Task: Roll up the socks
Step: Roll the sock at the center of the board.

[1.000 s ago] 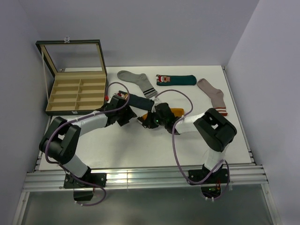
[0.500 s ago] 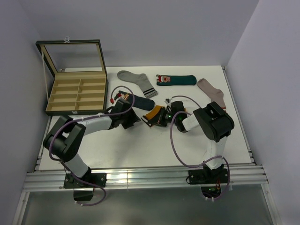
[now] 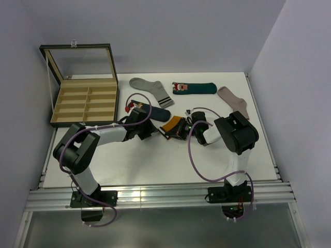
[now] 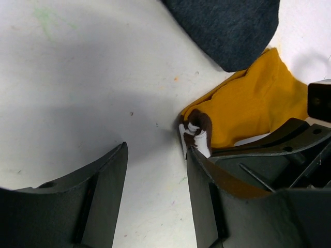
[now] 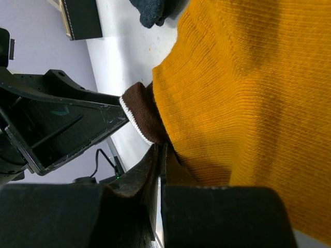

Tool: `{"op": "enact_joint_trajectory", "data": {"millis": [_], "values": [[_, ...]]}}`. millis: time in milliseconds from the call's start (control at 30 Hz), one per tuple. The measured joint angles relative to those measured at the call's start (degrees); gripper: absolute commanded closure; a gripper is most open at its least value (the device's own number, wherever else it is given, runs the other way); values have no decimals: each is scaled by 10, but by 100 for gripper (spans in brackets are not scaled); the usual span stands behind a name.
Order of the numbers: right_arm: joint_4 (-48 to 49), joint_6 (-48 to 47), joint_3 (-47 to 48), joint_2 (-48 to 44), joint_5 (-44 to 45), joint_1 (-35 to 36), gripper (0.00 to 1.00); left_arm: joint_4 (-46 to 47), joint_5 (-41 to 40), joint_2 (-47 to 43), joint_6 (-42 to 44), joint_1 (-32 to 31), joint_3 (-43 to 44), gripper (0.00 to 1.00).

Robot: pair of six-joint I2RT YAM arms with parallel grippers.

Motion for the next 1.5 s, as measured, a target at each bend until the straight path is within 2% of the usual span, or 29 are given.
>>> {"op": "enact_joint_trajectory", "data": {"millis": [467,1000,1300,1400,1500], "values": [[-6,3,5,5,-7,-3,96,46,7,42,0,-3,29,46],[-16,2,12,7,-12,-4,96,48,8,59,0,-3,47,47],[-16,2,12,7,-12,-4,96,20,6,72,2,-6,67,61],[-17,1,12,6,-11,-4,94,8,6,76,4,-11,75,70],[-20,-1,12,4,-10,-4,91,-3,0,80,5,-15,82,83]]}}
